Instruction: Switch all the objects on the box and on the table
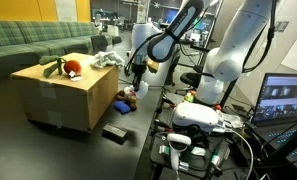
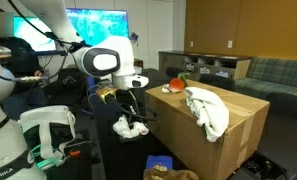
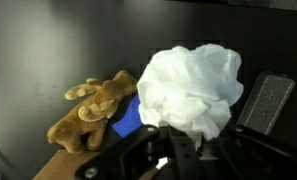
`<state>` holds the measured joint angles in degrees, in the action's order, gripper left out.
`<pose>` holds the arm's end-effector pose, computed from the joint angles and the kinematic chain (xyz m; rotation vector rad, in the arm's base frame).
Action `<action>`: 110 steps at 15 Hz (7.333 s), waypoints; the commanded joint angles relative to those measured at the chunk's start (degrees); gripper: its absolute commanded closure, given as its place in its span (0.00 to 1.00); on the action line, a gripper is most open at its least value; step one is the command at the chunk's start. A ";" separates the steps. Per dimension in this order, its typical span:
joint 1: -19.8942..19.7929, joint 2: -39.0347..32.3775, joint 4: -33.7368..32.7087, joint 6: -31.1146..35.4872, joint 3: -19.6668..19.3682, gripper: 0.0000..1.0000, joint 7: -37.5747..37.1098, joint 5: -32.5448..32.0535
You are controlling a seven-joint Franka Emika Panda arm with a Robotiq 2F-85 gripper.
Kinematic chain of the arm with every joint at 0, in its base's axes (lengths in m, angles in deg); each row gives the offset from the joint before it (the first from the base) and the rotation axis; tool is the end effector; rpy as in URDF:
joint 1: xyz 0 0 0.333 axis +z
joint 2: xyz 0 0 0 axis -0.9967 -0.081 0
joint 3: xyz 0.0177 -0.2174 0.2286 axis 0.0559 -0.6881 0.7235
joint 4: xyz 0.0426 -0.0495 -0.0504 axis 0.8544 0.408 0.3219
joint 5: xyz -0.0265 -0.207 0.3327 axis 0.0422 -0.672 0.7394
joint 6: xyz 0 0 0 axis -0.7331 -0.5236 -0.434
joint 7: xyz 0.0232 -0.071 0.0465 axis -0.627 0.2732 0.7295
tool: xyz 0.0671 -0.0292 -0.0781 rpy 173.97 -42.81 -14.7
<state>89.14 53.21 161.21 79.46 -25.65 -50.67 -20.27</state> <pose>0.3772 0.0421 0.2592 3.0516 0.2307 0.0132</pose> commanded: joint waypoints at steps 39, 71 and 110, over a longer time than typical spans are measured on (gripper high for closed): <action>-6.25 -30.08 -7.33 30.71 15.48 0.00 8.48 10.55; 7.32 -47.56 -18.03 38.33 -11.06 0.00 -3.78 16.46; 8.02 -6.01 -4.18 4.41 -5.86 0.89 -4.05 1.10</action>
<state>99.08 36.56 154.90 93.05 -33.53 -53.05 -15.47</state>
